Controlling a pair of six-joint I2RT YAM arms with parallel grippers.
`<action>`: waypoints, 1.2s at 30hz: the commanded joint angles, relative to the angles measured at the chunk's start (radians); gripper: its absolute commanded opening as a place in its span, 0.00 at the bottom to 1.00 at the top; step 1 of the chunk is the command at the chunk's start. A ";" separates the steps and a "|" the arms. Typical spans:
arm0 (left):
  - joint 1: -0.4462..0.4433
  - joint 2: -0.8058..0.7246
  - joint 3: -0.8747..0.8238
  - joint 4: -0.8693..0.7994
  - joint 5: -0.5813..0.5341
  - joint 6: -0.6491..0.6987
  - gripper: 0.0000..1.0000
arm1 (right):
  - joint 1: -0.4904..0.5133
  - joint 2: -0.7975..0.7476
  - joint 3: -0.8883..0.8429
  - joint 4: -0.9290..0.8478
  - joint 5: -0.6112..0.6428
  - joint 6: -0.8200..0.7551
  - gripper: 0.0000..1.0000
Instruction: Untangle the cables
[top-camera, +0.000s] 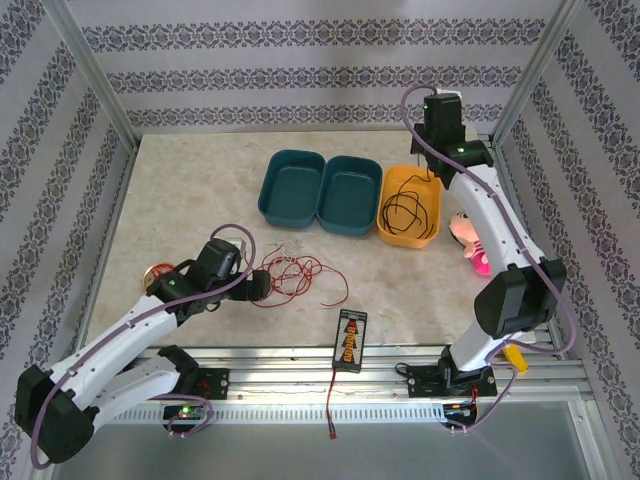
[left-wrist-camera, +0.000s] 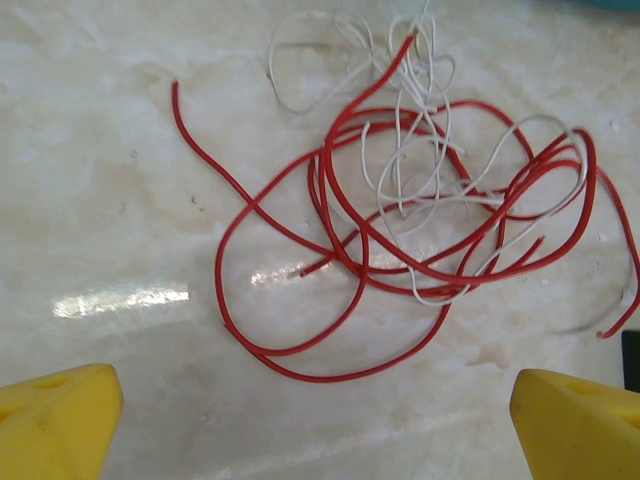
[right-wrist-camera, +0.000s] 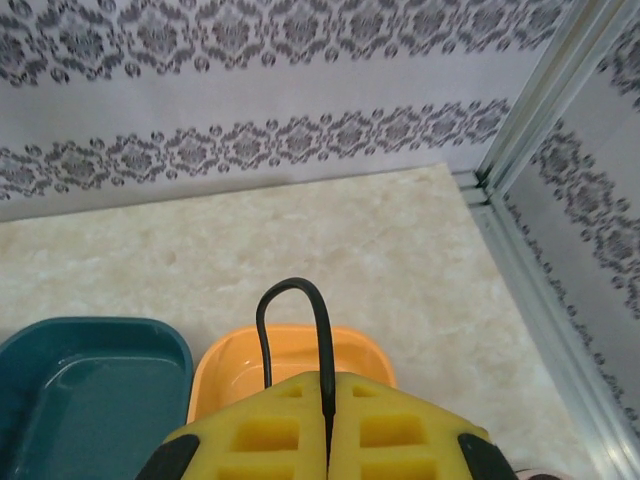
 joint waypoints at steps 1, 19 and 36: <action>0.000 -0.048 0.026 -0.024 -0.073 -0.022 0.99 | -0.009 0.033 -0.049 0.034 -0.048 0.043 0.00; 0.003 -0.136 -0.029 0.089 -0.064 -0.027 0.99 | -0.059 0.231 -0.106 -0.105 -0.157 0.175 0.00; 0.003 -0.079 -0.030 0.139 -0.068 -0.011 0.99 | -0.080 0.267 0.053 -0.260 -0.092 0.071 0.47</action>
